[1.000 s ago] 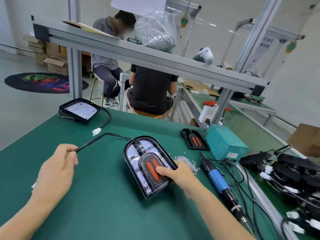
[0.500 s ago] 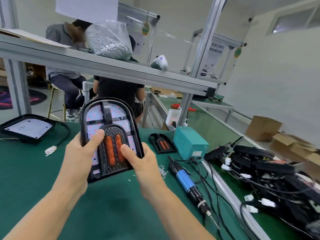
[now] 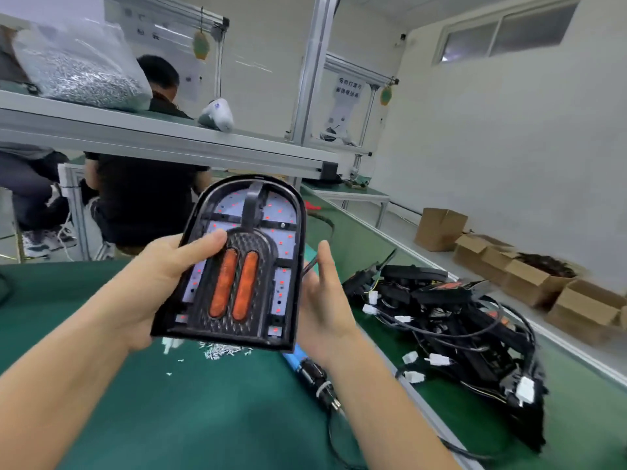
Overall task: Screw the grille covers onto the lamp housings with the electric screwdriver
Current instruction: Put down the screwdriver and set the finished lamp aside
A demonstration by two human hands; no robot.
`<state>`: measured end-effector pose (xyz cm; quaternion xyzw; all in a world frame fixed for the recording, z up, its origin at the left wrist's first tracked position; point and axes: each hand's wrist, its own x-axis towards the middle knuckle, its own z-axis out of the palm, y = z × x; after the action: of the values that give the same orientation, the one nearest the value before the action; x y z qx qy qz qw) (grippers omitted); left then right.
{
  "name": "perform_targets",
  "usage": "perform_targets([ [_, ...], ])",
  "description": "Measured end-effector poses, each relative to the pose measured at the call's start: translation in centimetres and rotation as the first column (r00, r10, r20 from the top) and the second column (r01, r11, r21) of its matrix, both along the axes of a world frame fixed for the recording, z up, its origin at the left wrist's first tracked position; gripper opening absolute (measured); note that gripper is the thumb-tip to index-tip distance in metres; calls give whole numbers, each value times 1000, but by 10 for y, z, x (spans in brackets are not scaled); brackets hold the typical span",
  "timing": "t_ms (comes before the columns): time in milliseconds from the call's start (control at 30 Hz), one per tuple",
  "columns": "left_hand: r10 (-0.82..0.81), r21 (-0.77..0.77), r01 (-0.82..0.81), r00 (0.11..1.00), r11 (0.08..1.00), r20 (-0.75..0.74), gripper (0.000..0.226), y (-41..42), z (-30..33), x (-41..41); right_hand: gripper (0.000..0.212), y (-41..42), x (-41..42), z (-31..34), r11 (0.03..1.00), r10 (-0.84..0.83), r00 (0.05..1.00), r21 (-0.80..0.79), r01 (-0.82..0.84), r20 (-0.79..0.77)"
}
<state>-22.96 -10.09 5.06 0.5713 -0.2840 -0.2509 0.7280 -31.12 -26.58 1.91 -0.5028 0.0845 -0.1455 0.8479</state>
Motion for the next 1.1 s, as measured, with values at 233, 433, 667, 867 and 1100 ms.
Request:
perform_targets([
  [233,-100,78,98,995,992,15,30,-90,10,-11,87,-51,-50,18,911,-258,966,-335,242,-2],
  [433,-272,184,269,962,945,-12,25,-174,28,-20,77,-115,-69,42,780,-523,852,-390,490,24],
  [667,-408,171,399,913,901,22,20,-256,34,-13,72,-208,-94,63,602,-780,620,-375,705,-86],
  [867,-195,244,118,927,963,321,55,-332,19,-20,58,-261,-107,52,522,-851,481,-450,725,-212],
  [1100,-271,342,147,897,928,349,63,-381,-4,-31,48,-291,-89,57,489,-872,411,-511,706,-266],
])
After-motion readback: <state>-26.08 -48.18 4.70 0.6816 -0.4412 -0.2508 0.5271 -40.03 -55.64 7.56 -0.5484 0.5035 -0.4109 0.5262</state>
